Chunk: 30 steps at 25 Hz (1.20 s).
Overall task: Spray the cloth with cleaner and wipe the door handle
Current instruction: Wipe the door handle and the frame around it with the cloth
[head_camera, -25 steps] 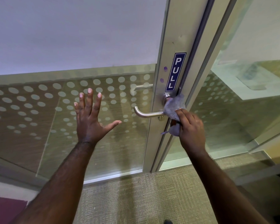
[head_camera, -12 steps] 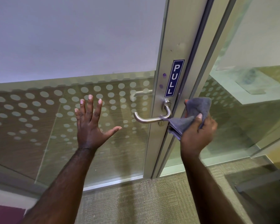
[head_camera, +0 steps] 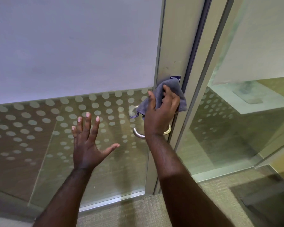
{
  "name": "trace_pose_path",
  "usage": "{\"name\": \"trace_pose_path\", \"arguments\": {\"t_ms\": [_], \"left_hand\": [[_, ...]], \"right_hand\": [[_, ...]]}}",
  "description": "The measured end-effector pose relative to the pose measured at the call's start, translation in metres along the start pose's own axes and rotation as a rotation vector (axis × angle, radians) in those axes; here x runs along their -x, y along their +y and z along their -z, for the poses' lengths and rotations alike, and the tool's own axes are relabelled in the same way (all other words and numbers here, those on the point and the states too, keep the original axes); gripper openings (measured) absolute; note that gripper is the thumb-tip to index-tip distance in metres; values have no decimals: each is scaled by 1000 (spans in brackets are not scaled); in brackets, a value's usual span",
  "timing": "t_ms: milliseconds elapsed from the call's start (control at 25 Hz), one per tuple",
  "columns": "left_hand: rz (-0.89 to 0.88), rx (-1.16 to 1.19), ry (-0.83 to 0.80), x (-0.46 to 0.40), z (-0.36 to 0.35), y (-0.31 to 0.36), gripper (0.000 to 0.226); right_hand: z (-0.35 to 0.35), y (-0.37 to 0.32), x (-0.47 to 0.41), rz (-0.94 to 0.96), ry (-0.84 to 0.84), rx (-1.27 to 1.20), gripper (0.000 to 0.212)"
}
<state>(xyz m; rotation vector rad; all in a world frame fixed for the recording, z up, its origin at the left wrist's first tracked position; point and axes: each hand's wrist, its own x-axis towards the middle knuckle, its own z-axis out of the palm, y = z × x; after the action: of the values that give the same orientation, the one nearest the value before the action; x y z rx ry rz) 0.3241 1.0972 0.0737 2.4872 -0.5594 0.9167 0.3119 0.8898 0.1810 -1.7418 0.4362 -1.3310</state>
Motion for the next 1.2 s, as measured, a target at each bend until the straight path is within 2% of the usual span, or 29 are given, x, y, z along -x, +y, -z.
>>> {"name": "trace_pose_path", "arguments": {"t_ms": [160, 200, 360, 480, 560, 680, 880, 1080, 1200], "left_hand": [[-4, 0, -3, 0, -1, -1, 108], [-3, 2, -4, 1, -1, -1, 108], [-12, 4, -9, 1, -3, -3, 107], [-16, 3, -4, 1, -4, -4, 107], [-20, -3, 1, 1, -5, -4, 108], [-20, -14, 19, 1, -7, -3, 109], [-24, -36, 60, 0, -13, -1, 104], [-19, -36, 71, -1, -15, -1, 104], [-22, -37, 67, -1, -16, -2, 103]], "right_hand": [[7, 25, 15, 271, -182, 169, 90], [9, 32, 16, 318, -220, 193, 94], [12, 58, 5, 469, -197, 296, 70], [9, 56, 3, 446, -66, 549, 68], [7, 51, 5, 434, -40, 649, 67], [6, 49, 5, 397, -79, 663, 69], [4, 50, 6, 318, -135, 549, 71], [5, 51, 17, 227, -182, 606, 74], [7, 57, 31, 130, -221, 641, 82]]}}
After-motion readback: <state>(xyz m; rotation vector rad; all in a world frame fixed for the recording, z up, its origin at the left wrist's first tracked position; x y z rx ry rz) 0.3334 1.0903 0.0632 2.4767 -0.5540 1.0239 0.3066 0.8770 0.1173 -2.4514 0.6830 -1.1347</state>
